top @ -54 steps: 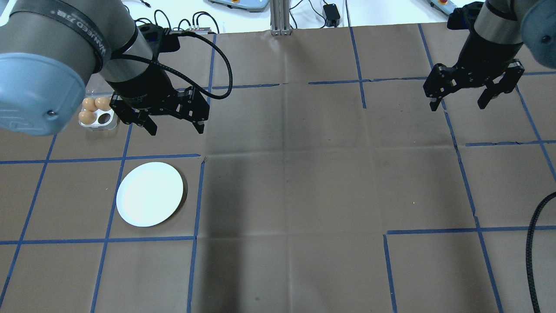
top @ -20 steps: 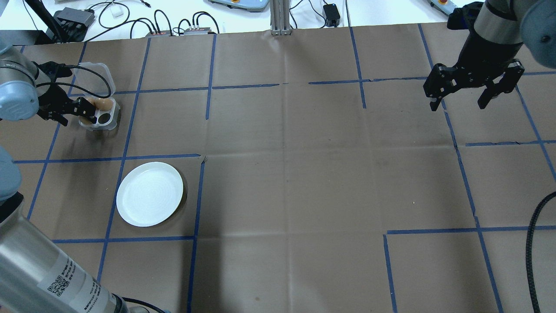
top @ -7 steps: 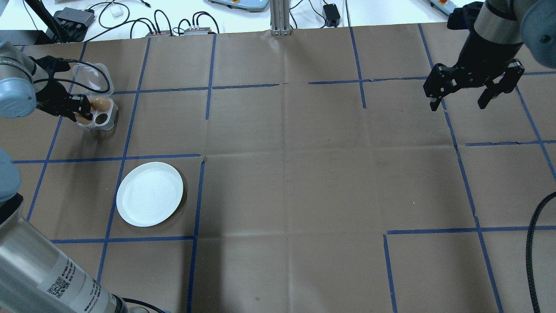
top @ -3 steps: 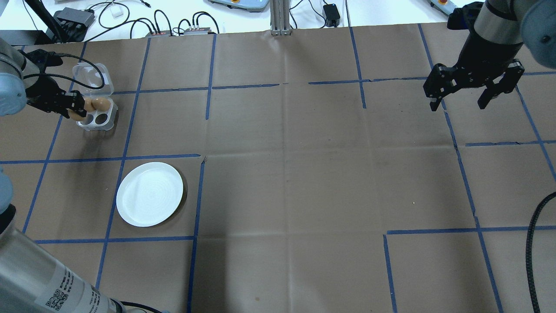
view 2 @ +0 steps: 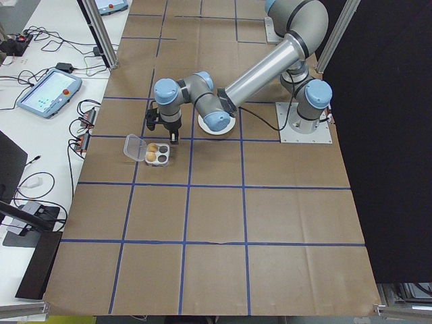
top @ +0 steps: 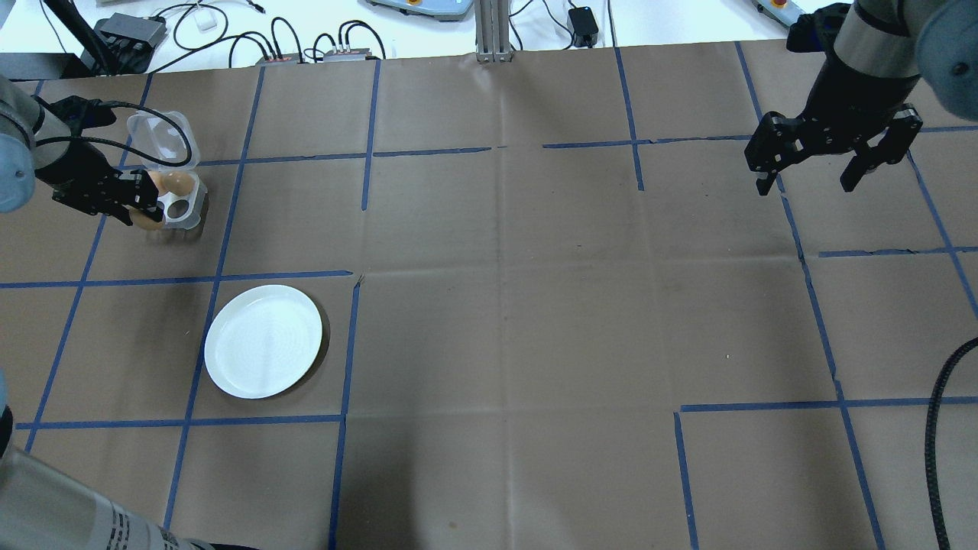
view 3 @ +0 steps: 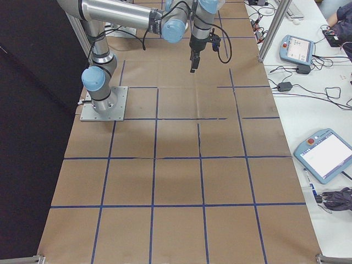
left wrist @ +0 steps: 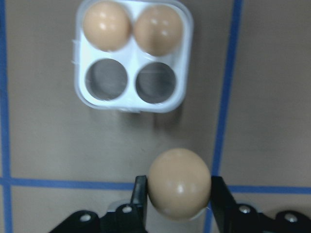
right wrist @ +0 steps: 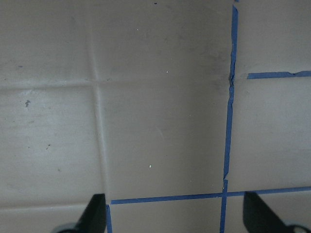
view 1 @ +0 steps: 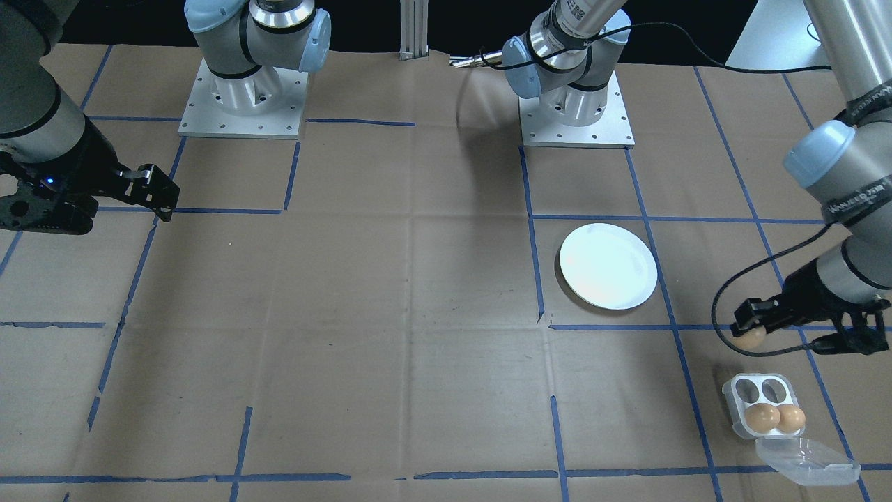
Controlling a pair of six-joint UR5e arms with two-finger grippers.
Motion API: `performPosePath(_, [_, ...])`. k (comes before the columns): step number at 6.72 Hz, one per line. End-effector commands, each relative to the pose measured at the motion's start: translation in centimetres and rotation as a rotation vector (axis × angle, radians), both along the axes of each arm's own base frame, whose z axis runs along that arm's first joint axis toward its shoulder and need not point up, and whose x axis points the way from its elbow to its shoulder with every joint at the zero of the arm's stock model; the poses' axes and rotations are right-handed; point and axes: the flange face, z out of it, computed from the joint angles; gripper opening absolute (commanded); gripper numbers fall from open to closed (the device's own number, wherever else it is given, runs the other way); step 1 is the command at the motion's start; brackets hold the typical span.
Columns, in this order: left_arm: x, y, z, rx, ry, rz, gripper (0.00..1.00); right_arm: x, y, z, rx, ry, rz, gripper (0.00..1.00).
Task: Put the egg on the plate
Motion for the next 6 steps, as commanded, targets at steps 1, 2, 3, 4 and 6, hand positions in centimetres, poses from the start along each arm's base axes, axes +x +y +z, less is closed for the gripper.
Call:
performPosePath(1, [-7.5,4.7,0.2,0.100,0.041,0.009,0.04,0.0,0.0,0.0,0.000,-0.001,0.000,1.00])
performPosePath(2, [-9.3,7.5,-1.8,0.174,0.092,0.018,0.04,0.0,0.0,0.0,0.000,-0.001,0.000,1.00])
performPosePath(3, [-10.5,10.0,-3.7,0.221,0.125,0.022,0.05,0.0,0.0,0.0,0.000,-0.001,0.000,1.00])
performPosePath(4, [-11.0,11.2,-5.1,0.252,0.138,0.021,0.07,0.0,0.0,0.0,0.000,-0.001,0.000,1.00])
performPosePath(6, [-10.7,10.9,-6.3,0.266,0.140,0.025,0.63,0.0,0.0,0.0,0.000,-0.001,0.000,1.00])
